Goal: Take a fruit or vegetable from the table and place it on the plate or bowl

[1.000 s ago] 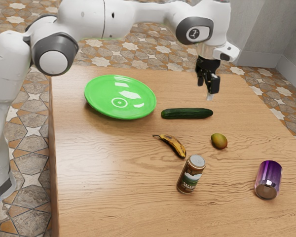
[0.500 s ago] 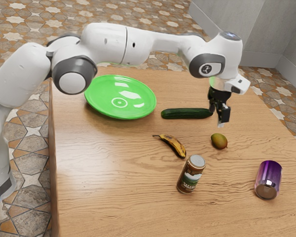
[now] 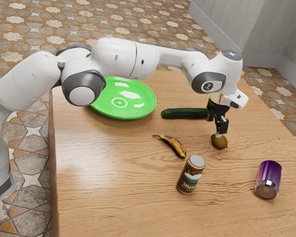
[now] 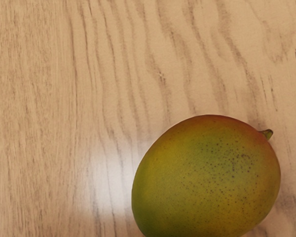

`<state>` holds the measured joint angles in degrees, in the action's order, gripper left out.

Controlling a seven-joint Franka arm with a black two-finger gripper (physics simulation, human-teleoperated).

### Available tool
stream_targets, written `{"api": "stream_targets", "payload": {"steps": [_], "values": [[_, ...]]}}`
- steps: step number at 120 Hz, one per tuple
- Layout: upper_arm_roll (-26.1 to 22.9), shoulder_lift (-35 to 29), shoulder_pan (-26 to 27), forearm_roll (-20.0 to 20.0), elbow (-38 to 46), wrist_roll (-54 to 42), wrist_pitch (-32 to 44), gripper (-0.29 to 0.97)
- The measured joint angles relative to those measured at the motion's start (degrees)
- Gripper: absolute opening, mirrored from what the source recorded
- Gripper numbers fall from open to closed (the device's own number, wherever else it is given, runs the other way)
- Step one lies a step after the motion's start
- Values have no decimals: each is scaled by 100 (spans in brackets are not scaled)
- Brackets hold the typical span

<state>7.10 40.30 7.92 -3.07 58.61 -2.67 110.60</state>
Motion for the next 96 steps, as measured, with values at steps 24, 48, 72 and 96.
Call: {"api": "stream_targets", "payload": {"steps": [24, 48, 72, 96], "values": [[-27, 92, 24, -1, -92, -26, 160, 68], [-107, 224, 27, -1, -119, -45, 413, 68], [-210, 404, 27, -2, -120, -59, 740, 68], [-221, 473, 25, -7, -120, -69, 884, 67]]}}
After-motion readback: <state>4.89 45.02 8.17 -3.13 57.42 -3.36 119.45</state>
